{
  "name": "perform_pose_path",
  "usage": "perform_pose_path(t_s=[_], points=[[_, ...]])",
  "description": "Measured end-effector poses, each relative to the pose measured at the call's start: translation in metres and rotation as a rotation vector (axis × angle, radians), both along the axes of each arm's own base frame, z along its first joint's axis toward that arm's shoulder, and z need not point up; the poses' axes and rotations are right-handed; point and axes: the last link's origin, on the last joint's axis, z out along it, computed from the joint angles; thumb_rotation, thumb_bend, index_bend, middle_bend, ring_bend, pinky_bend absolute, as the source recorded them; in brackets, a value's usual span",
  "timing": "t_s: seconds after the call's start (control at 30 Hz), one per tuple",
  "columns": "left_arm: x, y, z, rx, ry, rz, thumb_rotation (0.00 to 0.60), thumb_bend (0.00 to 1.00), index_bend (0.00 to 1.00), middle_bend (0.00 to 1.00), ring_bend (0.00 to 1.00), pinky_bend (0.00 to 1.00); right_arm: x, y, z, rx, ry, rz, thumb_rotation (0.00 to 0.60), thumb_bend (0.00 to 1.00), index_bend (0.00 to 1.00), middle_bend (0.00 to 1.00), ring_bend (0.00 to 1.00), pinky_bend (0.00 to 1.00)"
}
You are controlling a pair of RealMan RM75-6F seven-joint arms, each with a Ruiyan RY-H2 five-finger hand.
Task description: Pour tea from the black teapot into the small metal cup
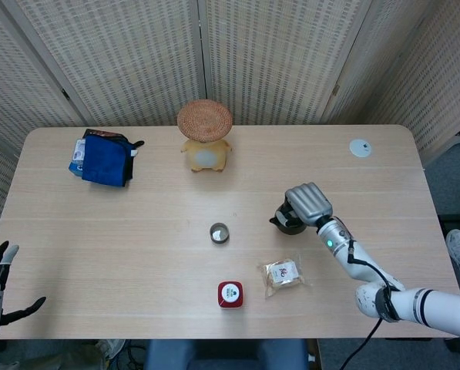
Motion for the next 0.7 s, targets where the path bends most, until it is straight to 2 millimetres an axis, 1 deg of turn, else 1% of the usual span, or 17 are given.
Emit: perform_pose_path(t_s=[0.3,0.5,0.7], points=[[0.001,-0.002,0.000,0.004,0.000,0.001,0.499,0.01,0.00,0.00,0.00,0.00,0.036,-0.015,-0.024,0.047,0.023,0.082,0.375,0.49,1.00,1.00,0.99,0.47],[0.002,-0.004,0.001,0.011,0.001,0.001,0.498,0.01,0.00,0.00,0.00,0.00,0.061,-0.022,-0.040,0.075,0.060,0.138,0.374,0.49,1.00,1.00,0.99,0.47],[0.002,-0.007,0.002,0.014,0.000,0.004,0.499,0.01,0.00,0.00,0.00,0.00,0.081,-0.027,-0.055,0.091,0.102,0.183,0.376,0.49,1.00,1.00,0.99,0.47]])
